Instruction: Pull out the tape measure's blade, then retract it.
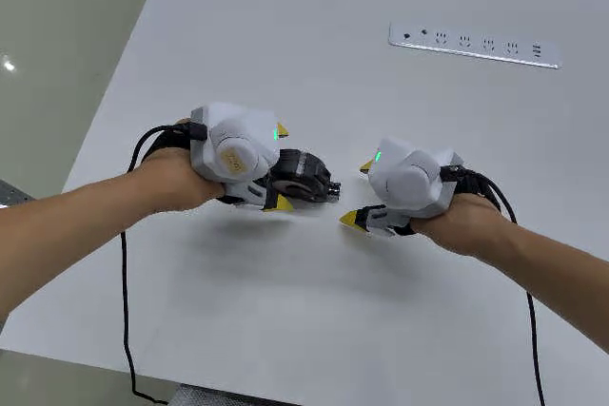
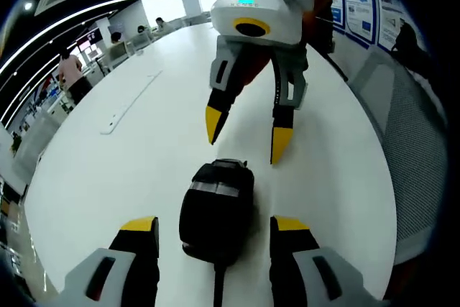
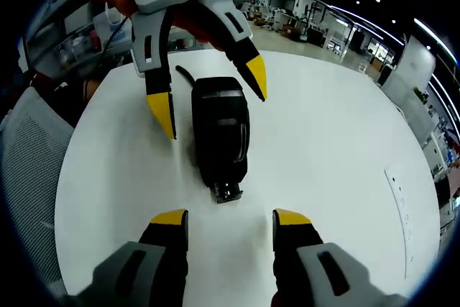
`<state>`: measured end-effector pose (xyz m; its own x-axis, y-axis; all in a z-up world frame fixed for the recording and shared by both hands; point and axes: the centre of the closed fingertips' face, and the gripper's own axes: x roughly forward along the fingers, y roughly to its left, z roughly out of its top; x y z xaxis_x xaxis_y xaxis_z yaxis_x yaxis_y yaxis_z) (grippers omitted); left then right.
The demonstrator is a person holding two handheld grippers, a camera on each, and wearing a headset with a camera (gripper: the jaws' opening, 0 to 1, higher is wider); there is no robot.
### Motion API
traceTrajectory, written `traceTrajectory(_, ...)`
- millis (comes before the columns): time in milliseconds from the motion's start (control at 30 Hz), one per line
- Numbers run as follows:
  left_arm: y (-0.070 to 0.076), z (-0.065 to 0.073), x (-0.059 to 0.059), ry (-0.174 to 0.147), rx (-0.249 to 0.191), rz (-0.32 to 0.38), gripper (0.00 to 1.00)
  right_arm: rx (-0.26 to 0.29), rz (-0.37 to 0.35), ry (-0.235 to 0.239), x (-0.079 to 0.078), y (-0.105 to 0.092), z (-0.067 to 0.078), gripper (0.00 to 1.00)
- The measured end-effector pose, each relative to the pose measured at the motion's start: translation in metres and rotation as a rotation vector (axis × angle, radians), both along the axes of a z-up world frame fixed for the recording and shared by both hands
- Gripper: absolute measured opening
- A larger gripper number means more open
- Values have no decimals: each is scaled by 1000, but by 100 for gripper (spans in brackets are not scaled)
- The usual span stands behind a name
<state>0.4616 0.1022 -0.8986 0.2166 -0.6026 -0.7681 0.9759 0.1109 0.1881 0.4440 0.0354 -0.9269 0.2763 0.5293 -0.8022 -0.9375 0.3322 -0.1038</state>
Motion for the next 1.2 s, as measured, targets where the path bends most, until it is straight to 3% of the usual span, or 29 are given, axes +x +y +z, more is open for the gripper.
traceTrajectory(633,-9,-1,-6,27,35,-129,50,7,100,2,2,14,-1,39)
traceTrajectory(1200,-15,-1,-3,37,41,-173,42,2,154,2,0,20,-3,33)
